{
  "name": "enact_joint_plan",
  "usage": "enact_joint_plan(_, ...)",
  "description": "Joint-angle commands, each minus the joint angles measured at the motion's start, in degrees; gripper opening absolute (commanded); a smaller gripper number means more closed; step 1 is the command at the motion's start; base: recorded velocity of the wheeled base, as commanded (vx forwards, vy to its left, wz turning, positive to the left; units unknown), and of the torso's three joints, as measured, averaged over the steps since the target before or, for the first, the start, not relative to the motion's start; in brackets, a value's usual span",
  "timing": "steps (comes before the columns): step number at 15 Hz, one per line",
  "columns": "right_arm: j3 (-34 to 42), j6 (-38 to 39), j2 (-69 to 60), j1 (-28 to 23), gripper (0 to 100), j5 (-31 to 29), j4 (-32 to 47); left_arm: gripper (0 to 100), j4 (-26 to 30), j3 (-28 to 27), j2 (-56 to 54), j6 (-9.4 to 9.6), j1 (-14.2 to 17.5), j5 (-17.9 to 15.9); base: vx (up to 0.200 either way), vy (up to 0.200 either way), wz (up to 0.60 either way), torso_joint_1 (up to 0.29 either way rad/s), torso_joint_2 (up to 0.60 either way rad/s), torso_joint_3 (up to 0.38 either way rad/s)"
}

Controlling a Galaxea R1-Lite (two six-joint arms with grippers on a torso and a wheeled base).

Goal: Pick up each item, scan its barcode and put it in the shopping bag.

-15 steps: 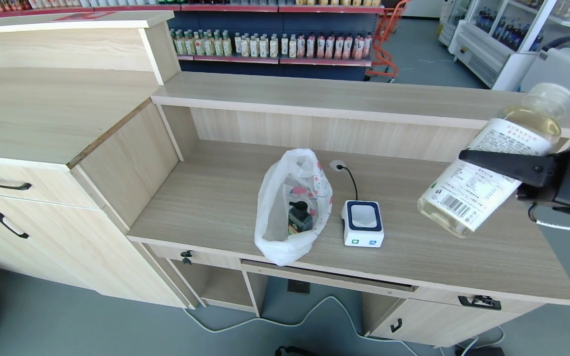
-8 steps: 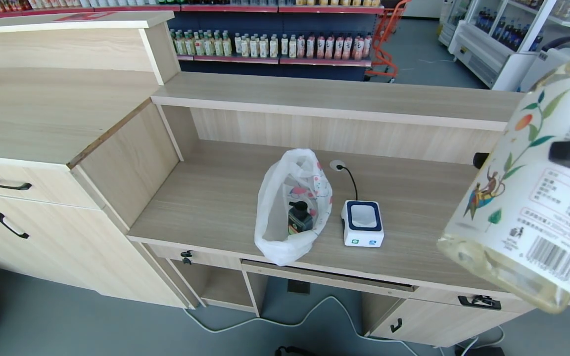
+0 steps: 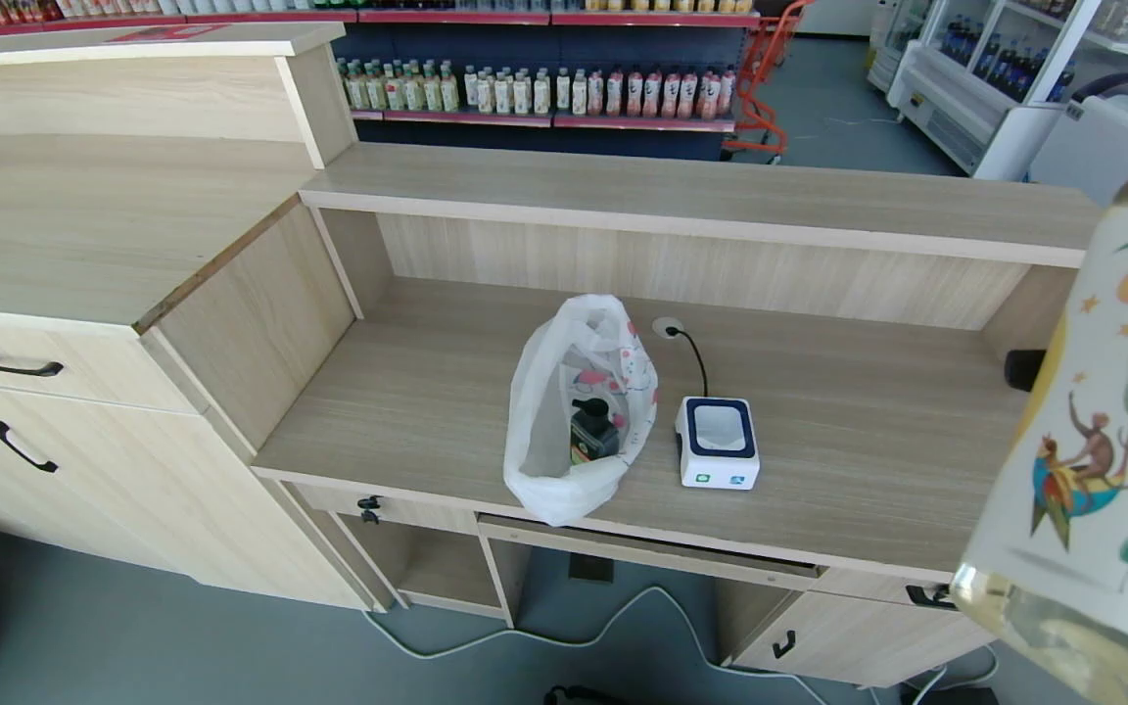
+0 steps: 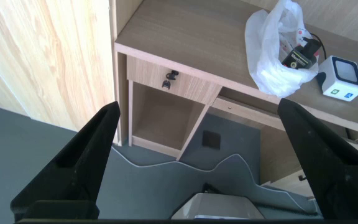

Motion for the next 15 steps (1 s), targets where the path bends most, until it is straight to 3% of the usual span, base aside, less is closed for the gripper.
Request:
enact_joint_plan(1, -0.37, 0.00, 0.05, 1.45, 0, 0.22, -0.07, 100, 0.00, 0.00, -0.02, -0.04, 0.00, 0.00, 0.000, 0.000, 0.00, 0.000, 0.00, 0.000)
enact_joint_plan(15, -3.27, 0.27, 2.07, 5.93, 0, 1.80, 2.04, 100, 0.00, 0.00, -0.02, -0.04, 0.00, 0.00, 0.000, 0.000, 0.00, 0.000, 0.00, 0.000)
